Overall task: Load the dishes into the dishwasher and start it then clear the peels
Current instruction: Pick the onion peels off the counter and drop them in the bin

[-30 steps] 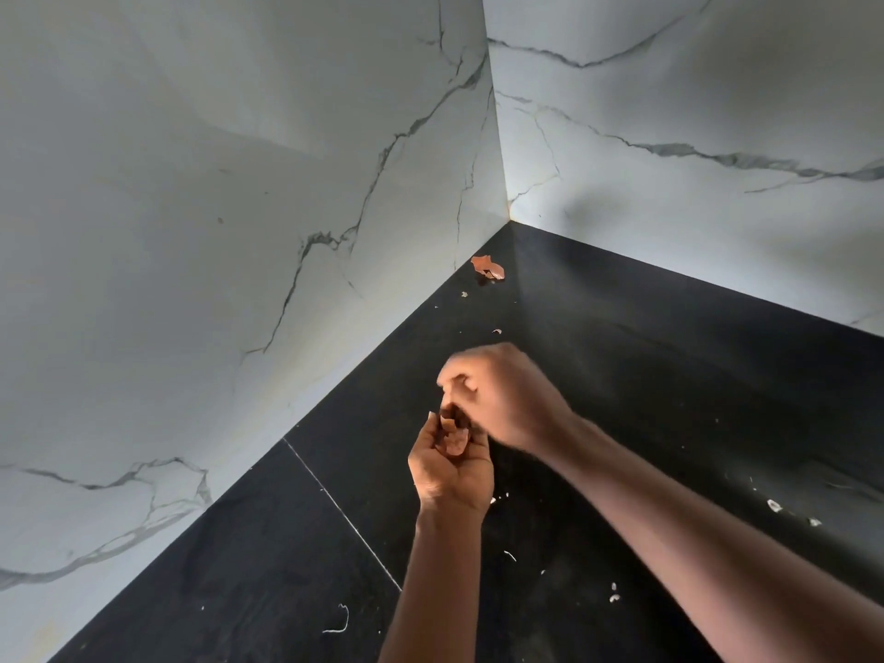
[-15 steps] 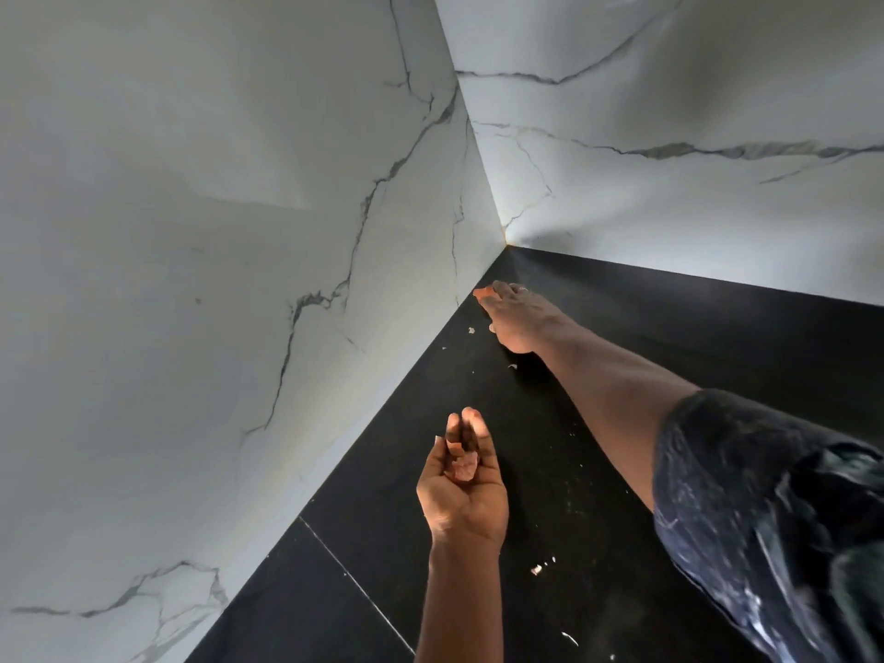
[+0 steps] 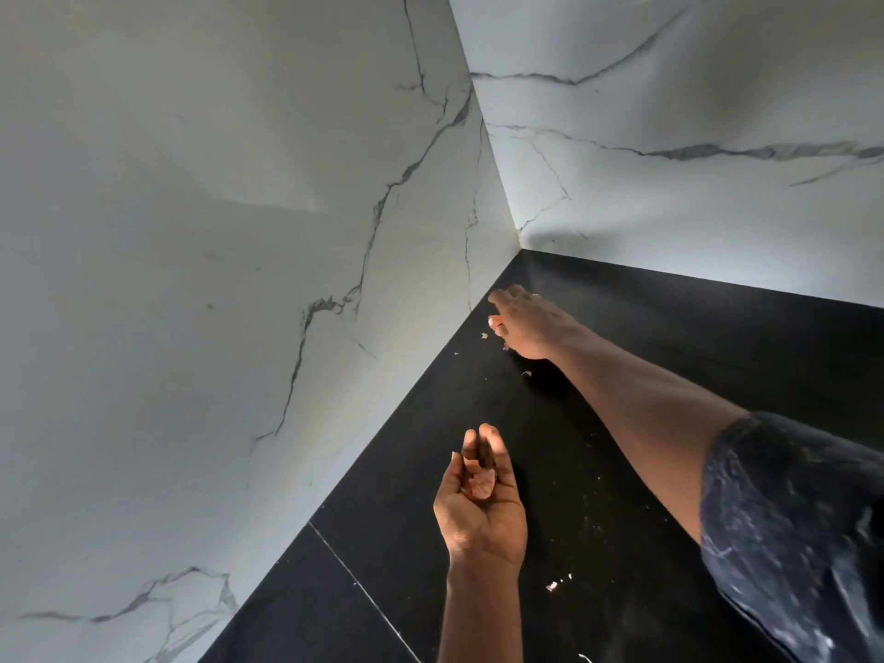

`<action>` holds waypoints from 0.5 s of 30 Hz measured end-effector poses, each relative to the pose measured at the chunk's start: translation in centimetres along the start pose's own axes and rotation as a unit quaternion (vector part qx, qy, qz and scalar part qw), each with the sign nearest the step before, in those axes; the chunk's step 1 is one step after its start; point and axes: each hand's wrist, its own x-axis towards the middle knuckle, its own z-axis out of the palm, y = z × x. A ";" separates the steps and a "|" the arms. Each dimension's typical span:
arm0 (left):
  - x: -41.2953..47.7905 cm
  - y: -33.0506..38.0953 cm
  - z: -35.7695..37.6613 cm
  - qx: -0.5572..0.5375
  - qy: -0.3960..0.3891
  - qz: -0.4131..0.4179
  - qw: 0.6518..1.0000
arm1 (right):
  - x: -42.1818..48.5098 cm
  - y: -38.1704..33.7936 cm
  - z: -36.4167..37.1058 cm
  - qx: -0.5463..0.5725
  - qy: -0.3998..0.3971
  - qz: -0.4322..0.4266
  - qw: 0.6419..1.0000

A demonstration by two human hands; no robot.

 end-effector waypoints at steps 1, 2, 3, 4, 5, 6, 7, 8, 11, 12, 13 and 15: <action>-0.1 0.1 0.0 0.004 0.001 0.003 1.000 | 0.2 -0.6 0.2 -0.018 -0.020 -0.009 1.000; -0.2 0.2 0.0 0.007 0.003 0.005 1.000 | 0.4 -1.1 0.6 -0.035 -0.039 -0.025 0.998; -0.3 0.2 0.0 0.009 0.005 0.006 1.000 | 0.5 -1.6 1.0 -0.047 -0.054 -0.044 0.996; -0.4 0.3 0.1 0.012 0.005 0.006 1.000 | 0.5 -1.9 1.5 -0.061 -0.066 -0.064 0.994; -0.6 0.4 0.2 0.015 0.003 0.007 1.000 | 0.3 -2.2 1.9 -0.080 -0.073 -0.081 0.991; -0.7 0.6 0.2 0.016 0.002 0.009 1.000 | 0.1 -2.3 2.2 -0.099 -0.076 -0.095 0.988; -0.8 0.7 0.1 0.016 0.000 0.011 1.000 | -0.2 -2.4 2.3 -0.115 -0.079 -0.104 0.985; -0.8 0.9 0.1 0.015 -0.001 0.011 1.000 | -0.5 -2.2 2.3 -0.126 -0.082 -0.110 0.983; -1.1 1.1 -0.1 0.014 -0.003 0.009 1.000 | -2.1 -1.1 1.8 -0.122 -0.079 -0.126 0.981; -1.2 1.1 -0.2 0.012 -0.003 0.010 1.000 | -2.9 -0.6 1.4 -0.117 -0.081 -0.134 0.981; -1.4 1.1 -0.4 0.010 -0.003 0.010 1.000 | -3.8 -0.2 0.9 -0.112 -0.087 -0.144 0.979; -1.7 1.1 -0.7 0.009 -0.003 0.009 1.000 | -5.9 0.7 0.2 -0.101 -0.107 -0.159 0.976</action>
